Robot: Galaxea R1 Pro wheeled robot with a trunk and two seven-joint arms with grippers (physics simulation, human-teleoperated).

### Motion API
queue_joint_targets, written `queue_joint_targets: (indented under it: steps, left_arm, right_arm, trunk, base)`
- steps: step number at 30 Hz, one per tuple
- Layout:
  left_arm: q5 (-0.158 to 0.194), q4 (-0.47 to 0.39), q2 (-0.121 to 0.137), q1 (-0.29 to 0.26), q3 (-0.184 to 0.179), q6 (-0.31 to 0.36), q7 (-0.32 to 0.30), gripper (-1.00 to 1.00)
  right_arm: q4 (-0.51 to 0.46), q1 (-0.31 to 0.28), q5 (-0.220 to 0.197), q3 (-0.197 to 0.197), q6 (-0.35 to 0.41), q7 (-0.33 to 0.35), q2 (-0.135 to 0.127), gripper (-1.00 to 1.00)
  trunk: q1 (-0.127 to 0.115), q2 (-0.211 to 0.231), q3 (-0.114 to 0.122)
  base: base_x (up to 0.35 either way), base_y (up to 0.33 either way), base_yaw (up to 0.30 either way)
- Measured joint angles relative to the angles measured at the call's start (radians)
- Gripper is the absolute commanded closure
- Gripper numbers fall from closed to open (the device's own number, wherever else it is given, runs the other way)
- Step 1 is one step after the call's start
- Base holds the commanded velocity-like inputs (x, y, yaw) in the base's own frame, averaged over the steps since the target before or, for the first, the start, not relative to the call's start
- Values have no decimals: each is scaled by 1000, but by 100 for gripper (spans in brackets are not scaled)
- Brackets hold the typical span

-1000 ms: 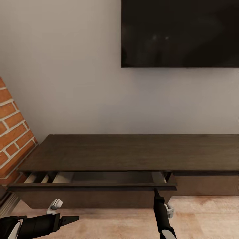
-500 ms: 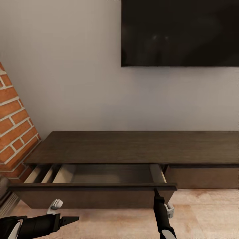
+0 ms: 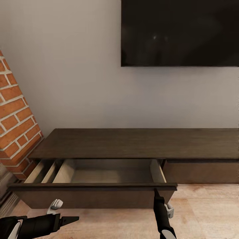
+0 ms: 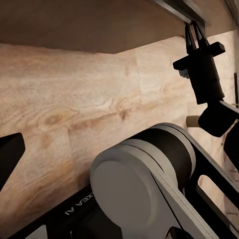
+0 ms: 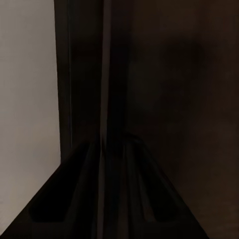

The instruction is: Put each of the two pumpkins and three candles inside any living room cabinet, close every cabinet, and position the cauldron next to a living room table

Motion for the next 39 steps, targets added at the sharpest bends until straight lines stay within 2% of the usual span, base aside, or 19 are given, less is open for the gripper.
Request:
queue_joint_targets:
  steps: [39]
  left_arm:
    - [0,0,0,0,0,0,0,-100]
  right_arm:
    - [0,0,0,0,0,0,0,100]
  trunk:
    - [0,0,0]
  base:
    - [-91,0,0]
